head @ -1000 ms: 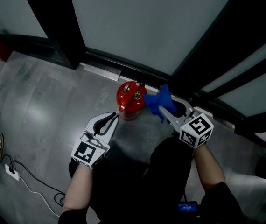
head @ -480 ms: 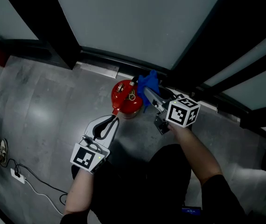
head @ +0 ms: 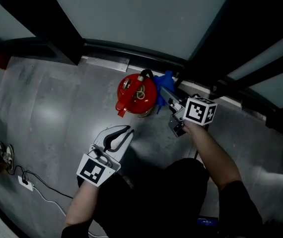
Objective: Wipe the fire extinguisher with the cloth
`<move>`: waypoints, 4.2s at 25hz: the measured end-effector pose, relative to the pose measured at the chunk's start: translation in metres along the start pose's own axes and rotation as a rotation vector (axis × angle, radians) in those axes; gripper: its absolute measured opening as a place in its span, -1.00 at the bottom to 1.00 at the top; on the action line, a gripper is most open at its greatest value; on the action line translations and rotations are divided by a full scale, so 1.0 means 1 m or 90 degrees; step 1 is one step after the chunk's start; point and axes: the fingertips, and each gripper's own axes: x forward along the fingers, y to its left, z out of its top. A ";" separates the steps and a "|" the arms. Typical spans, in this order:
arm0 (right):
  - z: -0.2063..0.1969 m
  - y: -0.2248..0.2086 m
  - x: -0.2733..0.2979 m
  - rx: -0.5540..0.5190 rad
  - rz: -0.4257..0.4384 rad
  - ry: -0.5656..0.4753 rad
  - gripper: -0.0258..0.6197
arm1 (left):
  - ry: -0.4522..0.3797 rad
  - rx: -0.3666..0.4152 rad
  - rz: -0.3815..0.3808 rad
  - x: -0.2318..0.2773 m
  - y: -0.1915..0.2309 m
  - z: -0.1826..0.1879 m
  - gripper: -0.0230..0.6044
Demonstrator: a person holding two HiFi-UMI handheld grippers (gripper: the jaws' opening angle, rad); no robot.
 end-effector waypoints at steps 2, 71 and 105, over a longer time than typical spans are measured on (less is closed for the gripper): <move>-0.010 -0.009 0.002 0.005 -0.002 0.006 -0.50 | 0.025 0.009 -0.020 0.005 -0.006 -0.011 -0.77; 0.008 0.095 -0.041 -0.275 0.121 -0.148 -0.50 | 0.103 0.081 -0.231 0.052 -0.055 -0.065 -0.77; -0.176 -0.086 0.002 -0.247 -0.026 0.105 -0.50 | 0.151 0.094 -0.230 0.038 -0.058 -0.081 -0.77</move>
